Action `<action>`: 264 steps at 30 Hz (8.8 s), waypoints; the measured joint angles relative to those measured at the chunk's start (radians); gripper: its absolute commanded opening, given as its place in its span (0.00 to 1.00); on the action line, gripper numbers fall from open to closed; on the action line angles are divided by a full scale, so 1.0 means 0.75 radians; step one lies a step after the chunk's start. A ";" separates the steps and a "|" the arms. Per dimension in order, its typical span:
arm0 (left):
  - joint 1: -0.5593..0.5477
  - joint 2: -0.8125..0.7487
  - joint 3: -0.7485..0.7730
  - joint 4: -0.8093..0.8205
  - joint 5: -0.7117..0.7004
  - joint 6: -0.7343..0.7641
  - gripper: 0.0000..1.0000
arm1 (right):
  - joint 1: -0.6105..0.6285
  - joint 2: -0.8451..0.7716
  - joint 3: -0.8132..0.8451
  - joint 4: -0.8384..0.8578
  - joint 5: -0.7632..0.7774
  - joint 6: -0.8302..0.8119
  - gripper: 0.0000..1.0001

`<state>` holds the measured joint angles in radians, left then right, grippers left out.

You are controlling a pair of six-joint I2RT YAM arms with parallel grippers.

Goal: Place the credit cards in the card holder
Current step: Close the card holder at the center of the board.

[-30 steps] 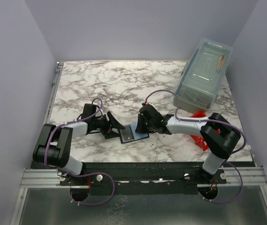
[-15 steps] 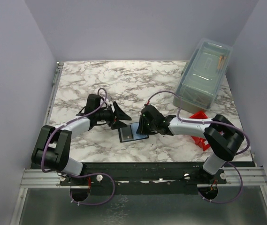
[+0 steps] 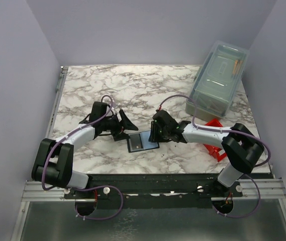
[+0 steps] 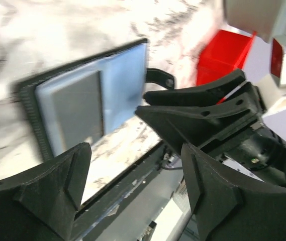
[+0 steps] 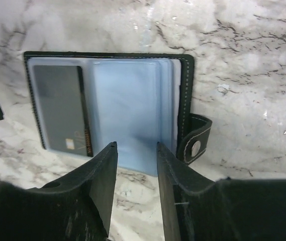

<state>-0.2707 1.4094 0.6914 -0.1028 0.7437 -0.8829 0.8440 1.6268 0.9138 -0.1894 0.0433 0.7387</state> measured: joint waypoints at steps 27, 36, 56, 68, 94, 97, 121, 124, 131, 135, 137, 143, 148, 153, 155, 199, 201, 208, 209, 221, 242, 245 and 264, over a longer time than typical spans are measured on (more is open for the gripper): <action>0.035 0.187 -0.102 0.133 -0.070 0.047 0.79 | -0.011 0.064 -0.038 0.040 0.019 -0.035 0.30; 0.004 0.137 -0.125 0.186 -0.036 -0.036 0.79 | -0.024 0.077 -0.049 0.112 -0.026 -0.033 0.30; -0.282 0.309 0.056 0.366 -0.040 -0.204 0.73 | -0.031 -0.033 -0.070 -0.039 -0.025 0.055 0.40; -0.282 0.427 0.080 0.408 -0.046 -0.224 0.42 | -0.061 -0.312 -0.107 -0.170 0.019 0.070 0.37; -0.282 0.439 0.060 0.410 -0.061 -0.213 0.36 | -0.115 -0.045 0.084 -0.211 0.069 -0.045 0.12; -0.282 0.439 0.060 0.409 -0.061 -0.212 0.36 | -0.116 -0.042 0.084 -0.216 0.072 -0.048 0.00; -0.290 0.349 0.116 0.123 -0.251 -0.013 0.26 | -0.207 -0.122 -0.107 0.054 -0.164 -0.016 0.00; -0.290 0.350 0.120 0.110 -0.257 -0.006 0.21 | -0.212 -0.132 -0.135 0.111 -0.215 -0.009 0.00; -0.296 0.410 0.170 0.082 -0.247 -0.009 0.20 | -0.220 -0.116 -0.149 0.205 -0.307 -0.007 0.00; -0.297 0.413 0.174 0.078 -0.247 -0.009 0.20 | -0.220 -0.069 -0.149 0.247 -0.348 -0.003 0.00; -0.297 0.413 0.174 0.078 -0.247 -0.009 0.20 | -0.220 -0.053 -0.149 0.261 -0.363 -0.002 0.00; -0.297 0.413 0.174 0.078 -0.247 -0.010 0.20 | -0.220 -0.011 -0.141 0.282 -0.400 0.002 0.00; -0.297 0.413 0.174 0.078 -0.247 -0.011 0.20 | -0.220 0.009 -0.129 0.281 -0.408 0.002 0.00; -0.297 0.413 0.174 0.078 -0.247 -0.013 0.20 | -0.220 0.028 -0.104 0.259 -0.409 0.000 0.00; -0.297 0.413 0.174 0.078 -0.247 -0.013 0.20 | -0.220 0.029 -0.102 0.253 -0.409 -0.001 0.00; -0.297 0.412 0.174 0.078 -0.246 -0.013 0.20 | 0.025 0.309 0.574 -0.751 0.258 -0.001 0.25; -0.297 0.412 0.174 0.078 -0.246 -0.013 0.20 | 0.028 0.310 0.585 -0.771 0.277 0.003 0.28; -0.297 0.412 0.173 0.078 -0.246 -0.013 0.20 | 0.041 0.339 0.616 -0.813 0.312 0.003 0.23; -0.297 0.412 0.173 0.079 -0.246 -0.013 0.20 | 0.043 0.345 0.621 -0.819 0.316 0.003 0.21; -0.297 0.412 0.172 0.080 -0.246 -0.013 0.20 | 0.053 0.354 0.634 -0.833 0.337 0.006 0.22; -0.297 0.412 0.165 0.094 -0.245 -0.013 0.19 | 0.053 0.333 0.635 -0.833 0.346 0.007 0.16; -0.297 0.412 0.164 0.095 -0.244 -0.014 0.19 | 0.053 0.332 0.635 -0.834 0.346 0.006 0.11; -0.297 0.412 0.163 0.097 -0.244 -0.014 0.19 | 0.032 0.110 0.387 -0.518 0.179 -0.049 0.00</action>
<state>-0.4931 1.7184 0.8139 -0.0303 0.5610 -0.8936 0.8680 1.7092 1.2037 -0.5777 0.1776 0.7017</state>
